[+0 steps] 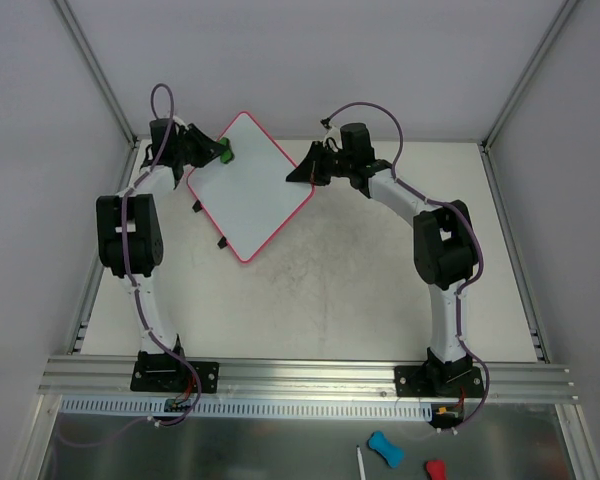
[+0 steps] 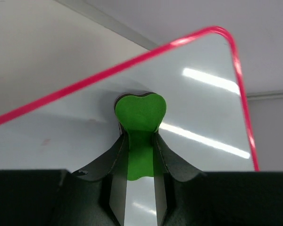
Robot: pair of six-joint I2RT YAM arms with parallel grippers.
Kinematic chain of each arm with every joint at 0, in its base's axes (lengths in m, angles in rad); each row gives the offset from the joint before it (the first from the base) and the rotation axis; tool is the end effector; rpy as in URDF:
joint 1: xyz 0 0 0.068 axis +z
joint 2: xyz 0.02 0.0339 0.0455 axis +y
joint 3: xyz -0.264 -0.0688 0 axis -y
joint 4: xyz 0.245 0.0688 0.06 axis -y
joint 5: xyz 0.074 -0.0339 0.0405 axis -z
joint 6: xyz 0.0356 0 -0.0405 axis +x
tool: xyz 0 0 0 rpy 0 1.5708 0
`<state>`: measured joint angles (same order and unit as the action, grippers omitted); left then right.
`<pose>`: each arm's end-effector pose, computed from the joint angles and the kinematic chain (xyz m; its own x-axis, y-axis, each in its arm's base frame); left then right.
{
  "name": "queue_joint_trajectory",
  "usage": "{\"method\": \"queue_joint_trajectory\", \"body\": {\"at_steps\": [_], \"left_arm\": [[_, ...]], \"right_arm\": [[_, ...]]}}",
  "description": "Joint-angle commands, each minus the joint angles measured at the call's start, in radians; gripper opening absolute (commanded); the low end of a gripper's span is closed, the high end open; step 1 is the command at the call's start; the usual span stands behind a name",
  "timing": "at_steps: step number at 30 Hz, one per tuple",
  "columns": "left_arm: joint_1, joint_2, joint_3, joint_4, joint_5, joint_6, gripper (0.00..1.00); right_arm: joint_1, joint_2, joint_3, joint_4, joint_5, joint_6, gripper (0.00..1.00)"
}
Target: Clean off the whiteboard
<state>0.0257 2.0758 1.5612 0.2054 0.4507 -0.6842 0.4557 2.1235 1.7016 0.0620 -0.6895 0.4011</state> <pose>0.4918 -0.0029 0.2439 -0.4833 -0.5815 -0.6544 0.1112 0.7006 -0.7048 0.4405 0.2411 0.2569 -0.6325 0.0255 -0.7742 -0.6813 0.4571 0.5717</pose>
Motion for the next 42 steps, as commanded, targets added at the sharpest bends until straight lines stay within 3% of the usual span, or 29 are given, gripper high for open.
{"method": "queue_joint_trajectory", "body": {"at_steps": [1, 10, 21, 25, 31, 42], "left_arm": [[0.069, 0.081, -0.093, -0.104, 0.002, -0.069, 0.0], [0.171, 0.033, -0.286, -0.077, -0.015, -0.164, 0.0], [0.194, -0.045, -0.377, -0.063, -0.093, -0.201, 0.0], [0.221, -0.025, -0.385, -0.06, -0.06, -0.225, 0.0], [0.215, 0.035, -0.377, 0.08, 0.092, -0.268, 0.0], [0.083, -0.017, -0.368, 0.101, 0.141, -0.247, 0.0]], "right_arm": [[0.017, -0.051, 0.013, 0.047, -0.027, -0.071, 0.0], [0.017, -0.053, 0.013, 0.047, -0.028, -0.071, 0.0], [0.017, -0.054, 0.01, 0.047, -0.03, -0.071, 0.0], [0.017, -0.054, 0.01, 0.047, -0.03, -0.071, 0.0], [0.017, -0.056, 0.01, 0.047, -0.031, -0.073, 0.0], [0.017, -0.051, 0.012, 0.047, -0.028, -0.071, 0.0]]}}
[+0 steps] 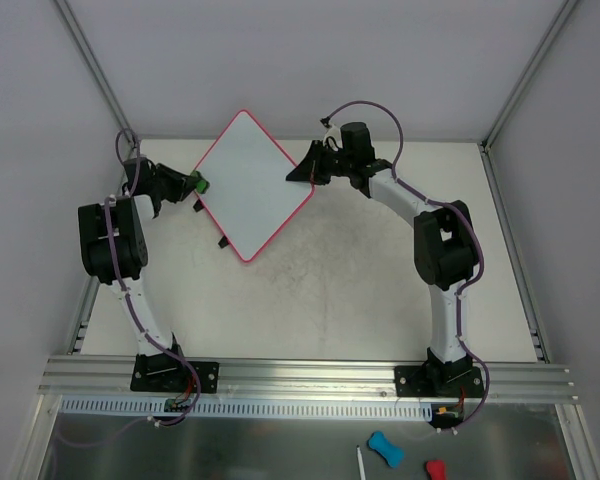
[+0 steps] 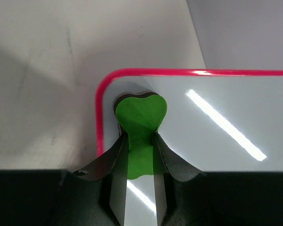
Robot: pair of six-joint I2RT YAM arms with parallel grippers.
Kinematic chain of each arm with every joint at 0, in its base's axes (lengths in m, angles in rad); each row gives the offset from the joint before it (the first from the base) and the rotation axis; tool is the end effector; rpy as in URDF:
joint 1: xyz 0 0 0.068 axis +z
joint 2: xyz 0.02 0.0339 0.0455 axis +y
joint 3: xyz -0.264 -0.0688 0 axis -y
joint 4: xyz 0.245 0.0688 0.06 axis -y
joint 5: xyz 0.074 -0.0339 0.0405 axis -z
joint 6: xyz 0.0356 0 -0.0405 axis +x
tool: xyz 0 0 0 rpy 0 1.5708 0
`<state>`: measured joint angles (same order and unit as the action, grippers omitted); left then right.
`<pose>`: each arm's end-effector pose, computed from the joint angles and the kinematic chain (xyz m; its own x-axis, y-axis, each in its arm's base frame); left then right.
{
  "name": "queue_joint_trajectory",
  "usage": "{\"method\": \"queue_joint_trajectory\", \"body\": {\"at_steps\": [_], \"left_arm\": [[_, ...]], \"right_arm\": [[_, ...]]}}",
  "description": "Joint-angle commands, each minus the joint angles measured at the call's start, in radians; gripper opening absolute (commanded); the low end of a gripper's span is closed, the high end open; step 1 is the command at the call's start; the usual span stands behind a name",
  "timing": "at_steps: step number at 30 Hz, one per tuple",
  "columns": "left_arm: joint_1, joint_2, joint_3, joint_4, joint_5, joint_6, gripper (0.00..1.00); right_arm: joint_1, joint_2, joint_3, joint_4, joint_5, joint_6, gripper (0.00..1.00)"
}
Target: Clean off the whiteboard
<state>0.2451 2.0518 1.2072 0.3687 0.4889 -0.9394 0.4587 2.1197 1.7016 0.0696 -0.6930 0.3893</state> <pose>0.4342 0.0914 0.1559 -0.4163 -0.8387 -0.3510 -0.2462 0.4756 -0.8445 0.4394 0.2424 0.2595 -0.6169 0.0210 -0.7868 -0.6970 0.4496 0.5586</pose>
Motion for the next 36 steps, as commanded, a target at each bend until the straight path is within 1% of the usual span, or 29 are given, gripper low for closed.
{"method": "queue_joint_trajectory", "body": {"at_steps": [1, 5, 8, 10, 14, 18, 24, 26, 31, 35, 36], "left_arm": [[-0.173, 0.005, -0.003, -0.062, 0.103, 0.014, 0.0], [-0.24, -0.01, 0.058, -0.077, 0.082, 0.059, 0.0], [-0.268, -0.022, 0.069, -0.109, 0.066, 0.08, 0.0], [-0.26, -0.021, 0.061, -0.114, 0.056, 0.071, 0.0], [-0.21, 0.025, 0.048, -0.105, 0.111, 0.025, 0.0], [-0.161, 0.047, 0.0, -0.053, 0.135, -0.025, 0.0], [-0.116, -0.03, -0.096, -0.059, 0.048, -0.024, 0.0], [-0.11, -0.042, -0.115, -0.062, 0.02, -0.024, 0.0], [-0.11, -0.044, -0.126, -0.066, 0.008, -0.038, 0.0], [-0.106, -0.076, -0.158, -0.083, -0.038, -0.036, 0.0], [-0.104, -0.102, -0.166, -0.091, -0.07, -0.033, 0.0]], "right_arm": [[0.015, -0.05, 0.01, 0.039, -0.023, -0.059, 0.0], [0.014, -0.049, 0.01, 0.039, -0.025, -0.061, 0.0], [0.014, -0.047, 0.013, 0.039, -0.025, -0.059, 0.0], [0.014, -0.049, 0.012, 0.039, -0.025, -0.059, 0.0], [0.015, -0.049, 0.012, 0.039, -0.028, -0.059, 0.0], [0.014, -0.049, 0.013, 0.039, -0.027, -0.061, 0.0], [0.014, -0.047, 0.015, 0.039, -0.026, -0.059, 0.0], [0.014, -0.047, 0.013, 0.039, -0.027, -0.059, 0.0], [0.014, -0.046, 0.016, 0.039, -0.025, -0.059, 0.0], [0.014, -0.043, 0.016, 0.039, -0.023, -0.059, 0.0], [0.014, -0.043, 0.016, 0.039, -0.023, -0.059, 0.0]]}}
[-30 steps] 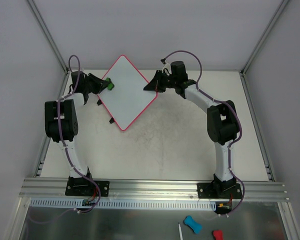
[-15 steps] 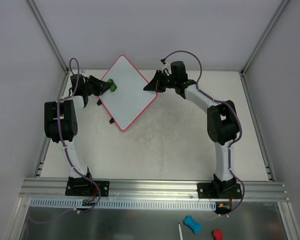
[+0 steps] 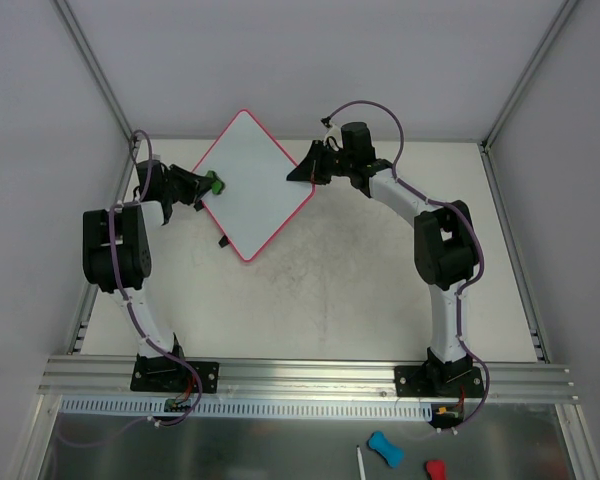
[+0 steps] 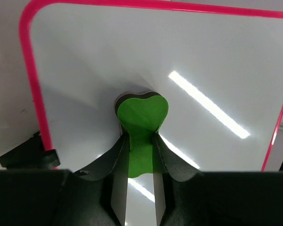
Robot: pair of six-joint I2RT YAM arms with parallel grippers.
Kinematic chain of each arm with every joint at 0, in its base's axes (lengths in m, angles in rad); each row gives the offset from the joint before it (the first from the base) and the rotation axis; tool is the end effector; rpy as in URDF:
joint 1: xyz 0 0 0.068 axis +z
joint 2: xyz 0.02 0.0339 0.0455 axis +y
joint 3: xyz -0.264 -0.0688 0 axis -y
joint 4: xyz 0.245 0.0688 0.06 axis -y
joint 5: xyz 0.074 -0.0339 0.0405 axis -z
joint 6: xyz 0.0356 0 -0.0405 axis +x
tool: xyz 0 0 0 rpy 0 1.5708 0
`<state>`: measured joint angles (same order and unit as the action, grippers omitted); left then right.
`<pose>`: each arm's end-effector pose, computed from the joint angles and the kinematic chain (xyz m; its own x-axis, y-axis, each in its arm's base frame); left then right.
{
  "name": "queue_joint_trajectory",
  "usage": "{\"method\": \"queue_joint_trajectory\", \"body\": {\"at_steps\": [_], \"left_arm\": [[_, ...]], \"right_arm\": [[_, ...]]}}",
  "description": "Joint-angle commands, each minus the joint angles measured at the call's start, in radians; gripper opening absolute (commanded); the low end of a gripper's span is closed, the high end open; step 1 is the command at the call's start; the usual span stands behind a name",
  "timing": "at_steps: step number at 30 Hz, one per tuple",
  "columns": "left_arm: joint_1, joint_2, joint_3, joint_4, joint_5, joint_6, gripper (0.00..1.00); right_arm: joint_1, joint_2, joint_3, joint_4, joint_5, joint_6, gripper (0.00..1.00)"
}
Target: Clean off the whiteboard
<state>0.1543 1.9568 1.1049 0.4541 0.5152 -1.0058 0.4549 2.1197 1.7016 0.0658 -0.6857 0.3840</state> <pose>0.4203 0.0476 0.1725 -0.4711 -0.8171 -0.3324 -0.1546 0.4475 -0.8808 0.4404 0.2405 0.2590 -0.6148 0.0221 -0.7884 -0.6942 0.4593 0.5542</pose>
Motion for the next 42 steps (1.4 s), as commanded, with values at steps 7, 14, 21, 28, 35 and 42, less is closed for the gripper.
{"method": "queue_joint_trajectory", "body": {"at_steps": [7, 14, 21, 28, 35, 42], "left_arm": [[0.005, -0.073, -0.083, -0.241, -0.191, 0.082, 0.0], [-0.016, -0.064, -0.051, -0.215, -0.144, 0.111, 0.0], [-0.084, -0.111, -0.01, -0.213, -0.176, 0.19, 0.0], [-0.212, -0.13, 0.088, -0.218, -0.199, 0.354, 0.0], [-0.295, -0.134, 0.153, -0.223, -0.19, 0.489, 0.0], [-0.352, -0.133, 0.185, -0.233, -0.201, 0.562, 0.0]], "right_arm": [[0.018, -0.043, 0.018, 0.043, -0.032, -0.054, 0.0], [0.018, -0.043, 0.016, 0.043, -0.031, -0.054, 0.0], [0.018, -0.047, 0.013, 0.043, -0.031, -0.054, 0.0], [0.018, -0.047, 0.015, 0.043, -0.028, -0.056, 0.0], [0.018, -0.047, 0.015, 0.043, -0.026, -0.057, 0.0], [0.018, -0.049, 0.012, 0.043, -0.026, -0.057, 0.0]]}}
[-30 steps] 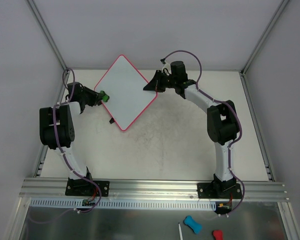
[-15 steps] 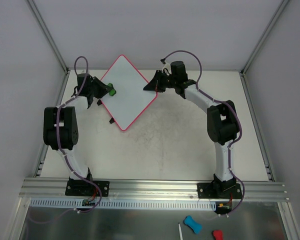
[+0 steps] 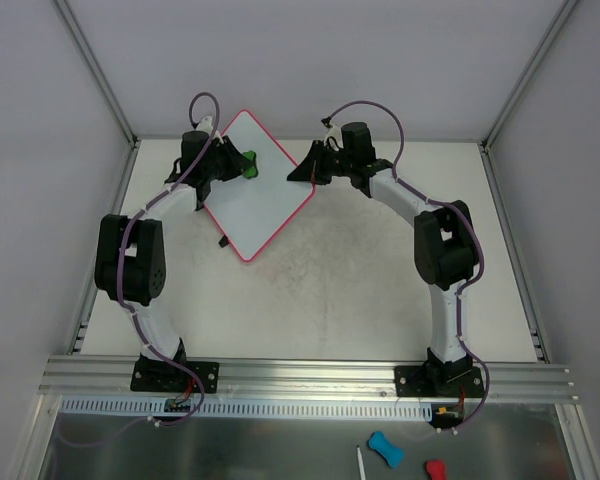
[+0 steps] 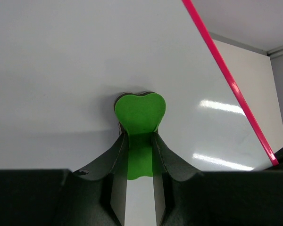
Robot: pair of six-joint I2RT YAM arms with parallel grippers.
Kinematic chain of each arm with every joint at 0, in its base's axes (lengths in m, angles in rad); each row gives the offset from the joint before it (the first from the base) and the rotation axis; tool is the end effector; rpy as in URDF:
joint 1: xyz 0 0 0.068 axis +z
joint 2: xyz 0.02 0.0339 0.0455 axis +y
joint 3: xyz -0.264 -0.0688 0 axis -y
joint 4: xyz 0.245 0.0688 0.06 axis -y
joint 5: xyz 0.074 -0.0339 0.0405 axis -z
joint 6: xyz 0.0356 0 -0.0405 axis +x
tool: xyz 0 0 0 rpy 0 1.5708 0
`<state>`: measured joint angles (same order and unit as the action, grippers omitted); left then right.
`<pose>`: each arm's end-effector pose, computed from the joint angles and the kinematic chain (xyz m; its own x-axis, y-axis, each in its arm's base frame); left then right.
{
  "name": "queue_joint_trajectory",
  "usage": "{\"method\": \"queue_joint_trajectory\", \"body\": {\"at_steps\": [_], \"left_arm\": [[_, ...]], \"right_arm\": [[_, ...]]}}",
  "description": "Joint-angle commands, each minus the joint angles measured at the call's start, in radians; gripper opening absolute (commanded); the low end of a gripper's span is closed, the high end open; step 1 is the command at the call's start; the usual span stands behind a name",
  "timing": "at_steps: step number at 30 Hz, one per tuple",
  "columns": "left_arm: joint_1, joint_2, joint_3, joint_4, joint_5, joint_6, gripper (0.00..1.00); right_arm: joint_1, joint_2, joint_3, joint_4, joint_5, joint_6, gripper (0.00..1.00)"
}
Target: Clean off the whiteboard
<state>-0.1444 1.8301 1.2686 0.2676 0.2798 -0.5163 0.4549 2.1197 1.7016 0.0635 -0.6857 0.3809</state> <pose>0.4247 -0.0717 0.2577 -0.4467 -0.4145 -0.7929 0.2062 0.8146 -0.5421 0.4404 0.2405 0.2588 -0.6143 0.0198 -0.7888 -0.6949 0.4599 0.5527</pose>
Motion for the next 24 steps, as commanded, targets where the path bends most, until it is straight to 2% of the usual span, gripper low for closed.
{"method": "queue_joint_trajectory", "body": {"at_steps": [1, 14, 20, 24], "left_arm": [[-0.06, -0.011, 0.02, -0.05, 0.026, 0.081, 0.0], [-0.066, -0.045, 0.002, -0.076, -0.06, 0.108, 0.0], [-0.063, -0.135, -0.049, -0.096, -0.172, 0.134, 0.01], [-0.06, -0.202, -0.11, -0.097, -0.257, 0.122, 0.07]], "right_arm": [[0.018, -0.049, 0.012, 0.045, -0.026, -0.054, 0.0], [0.015, -0.056, 0.007, 0.045, -0.021, -0.059, 0.02], [0.01, -0.069, -0.008, 0.047, -0.014, -0.063, 0.06], [0.005, -0.075, -0.017, 0.048, -0.011, -0.065, 0.08]]}}
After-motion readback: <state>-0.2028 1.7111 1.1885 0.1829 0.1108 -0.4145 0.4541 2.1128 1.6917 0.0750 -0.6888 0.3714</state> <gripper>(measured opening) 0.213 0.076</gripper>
